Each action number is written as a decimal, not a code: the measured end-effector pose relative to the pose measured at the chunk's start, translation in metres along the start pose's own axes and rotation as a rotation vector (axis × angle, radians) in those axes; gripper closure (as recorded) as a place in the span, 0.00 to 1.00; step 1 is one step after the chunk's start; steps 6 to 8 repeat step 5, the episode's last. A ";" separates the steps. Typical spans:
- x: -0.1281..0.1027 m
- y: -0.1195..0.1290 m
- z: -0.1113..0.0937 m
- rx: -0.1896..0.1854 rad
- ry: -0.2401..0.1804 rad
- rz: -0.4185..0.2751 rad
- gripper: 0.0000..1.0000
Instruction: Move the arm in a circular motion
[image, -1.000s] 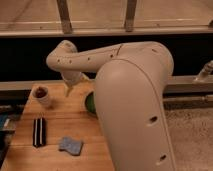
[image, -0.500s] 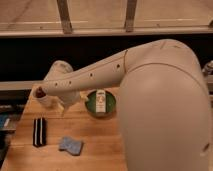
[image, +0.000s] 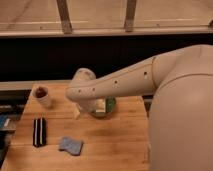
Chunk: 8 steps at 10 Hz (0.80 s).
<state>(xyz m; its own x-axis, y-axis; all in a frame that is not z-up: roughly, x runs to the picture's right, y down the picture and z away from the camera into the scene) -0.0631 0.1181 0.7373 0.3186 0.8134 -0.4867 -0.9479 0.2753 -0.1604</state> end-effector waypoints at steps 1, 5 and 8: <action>-0.007 -0.032 0.007 -0.004 0.011 0.060 0.20; -0.068 -0.098 0.014 -0.002 0.021 0.148 0.20; -0.068 -0.098 0.014 -0.002 0.021 0.148 0.20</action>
